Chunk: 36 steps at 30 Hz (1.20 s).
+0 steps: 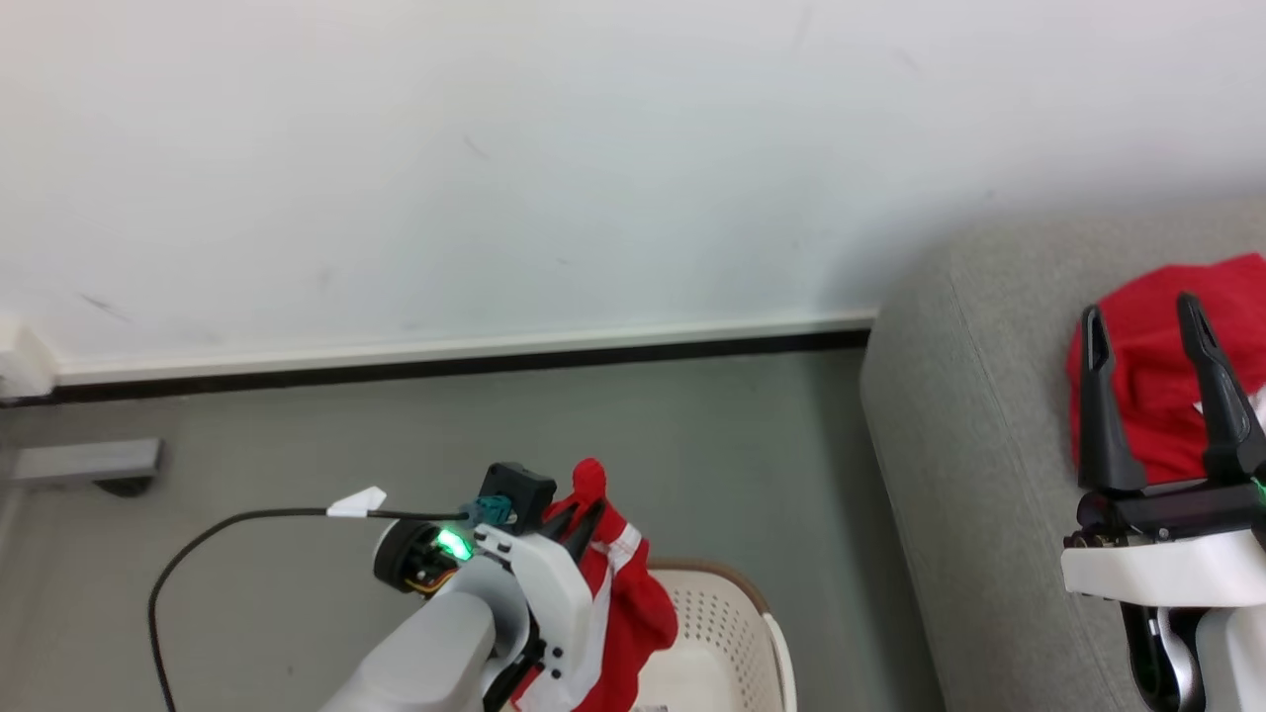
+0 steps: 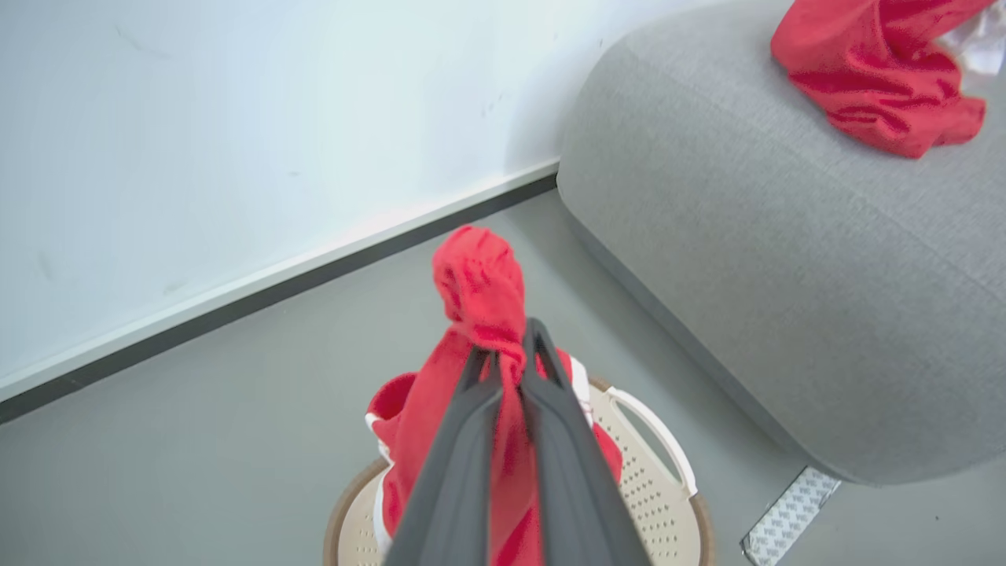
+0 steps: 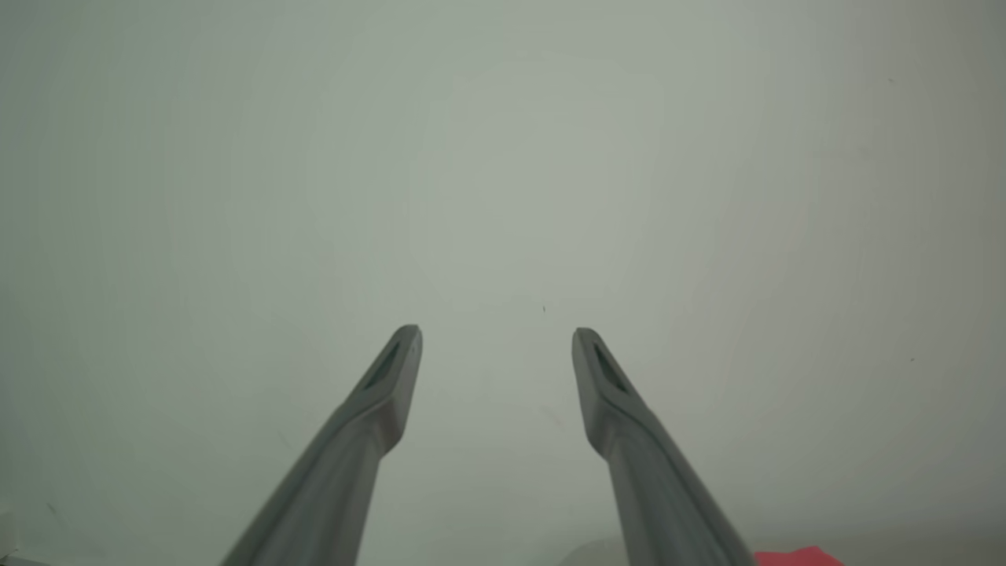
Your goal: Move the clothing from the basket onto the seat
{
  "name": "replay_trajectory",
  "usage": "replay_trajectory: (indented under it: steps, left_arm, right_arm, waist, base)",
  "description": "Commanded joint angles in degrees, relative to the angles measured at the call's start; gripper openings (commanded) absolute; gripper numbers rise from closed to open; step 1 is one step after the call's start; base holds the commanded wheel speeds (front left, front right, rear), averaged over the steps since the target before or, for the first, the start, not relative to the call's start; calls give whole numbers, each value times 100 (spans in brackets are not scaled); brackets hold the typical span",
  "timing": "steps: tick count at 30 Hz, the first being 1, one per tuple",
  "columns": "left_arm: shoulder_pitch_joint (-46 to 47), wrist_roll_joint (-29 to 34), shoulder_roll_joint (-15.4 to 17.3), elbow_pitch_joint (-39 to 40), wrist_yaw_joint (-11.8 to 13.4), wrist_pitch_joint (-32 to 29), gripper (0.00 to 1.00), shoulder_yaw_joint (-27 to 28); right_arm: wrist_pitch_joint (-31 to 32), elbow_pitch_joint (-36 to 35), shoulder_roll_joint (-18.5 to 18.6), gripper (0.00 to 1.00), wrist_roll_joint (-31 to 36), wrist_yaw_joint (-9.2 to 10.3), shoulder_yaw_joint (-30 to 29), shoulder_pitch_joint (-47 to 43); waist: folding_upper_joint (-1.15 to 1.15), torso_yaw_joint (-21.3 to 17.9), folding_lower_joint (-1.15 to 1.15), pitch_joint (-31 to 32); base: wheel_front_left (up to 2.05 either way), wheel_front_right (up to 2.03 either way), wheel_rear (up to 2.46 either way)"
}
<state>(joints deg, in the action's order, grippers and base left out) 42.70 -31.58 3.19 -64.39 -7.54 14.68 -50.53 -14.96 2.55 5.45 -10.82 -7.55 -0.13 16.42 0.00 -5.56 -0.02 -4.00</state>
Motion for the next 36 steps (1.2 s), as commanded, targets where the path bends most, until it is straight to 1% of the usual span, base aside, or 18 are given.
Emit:
replay_trajectory:
  steps: [1,4,9,10,15,21,22,24,27,32,36]
  left_arm:
    - [-61,-65,4,108,10,30,0,54]
    - [13,-107,35,390,52,55,0,160]
    - [145,-15,254,1067,172,47,0,328]
    - [145,-15,254,1067,172,47,0,328]
    - [231,-55,498,1800,312,45,0,528]
    - [313,-148,765,2786,583,-49,0,746]
    - [340,-147,860,3111,685,-145,0,793]
    - [351,-139,919,3268,735,-203,0,810]
    - [330,-141,1049,3695,884,-377,0,852]
    - [177,-136,1219,4228,1078,-610,0,849]
    - [102,-134,1276,4513,1193,-733,0,829]
  right_arm:
    - [-13,30,46,100,-80,13,-8,-111]
    - [-13,52,45,100,-99,13,-3,-220]
    - [-13,73,5,100,-130,13,9,-368]
    - [-13,73,5,100,-130,13,9,-368]
    - [-13,100,-74,100,-163,13,56,-565]
    - [-13,184,-134,100,-236,13,163,-775]
    - [-13,205,-163,100,-228,13,230,-823]
    - [-13,214,-170,100,-230,13,264,-826]
    - [-13,240,-180,100,-245,13,343,-781]
    - [-13,293,-201,100,-315,13,574,-744]
    - [-13,412,-130,100,-505,13,1146,-747]
  waist:
    - [0,321,2,341]
    - [0,443,2,443]
    - [0,595,2,545]
    - [0,595,2,545]
    - [0,702,2,613]
    - [0,796,2,649]
    - [0,815,2,650]
    - [0,818,2,649]
    - [0,815,2,643]
    - [0,799,2,634]
    - [0,802,2,630]
  base:
    - [0,0,0]
    - [0,0,0]
    - [0,0,0]
    - [0,0,0]
    - [0,0,0]
    - [0,0,0]
    - [0,0,0]
    - [0,0,0]
    - [0,0,0]
    - [0,0,0]
    - [0,0,0]
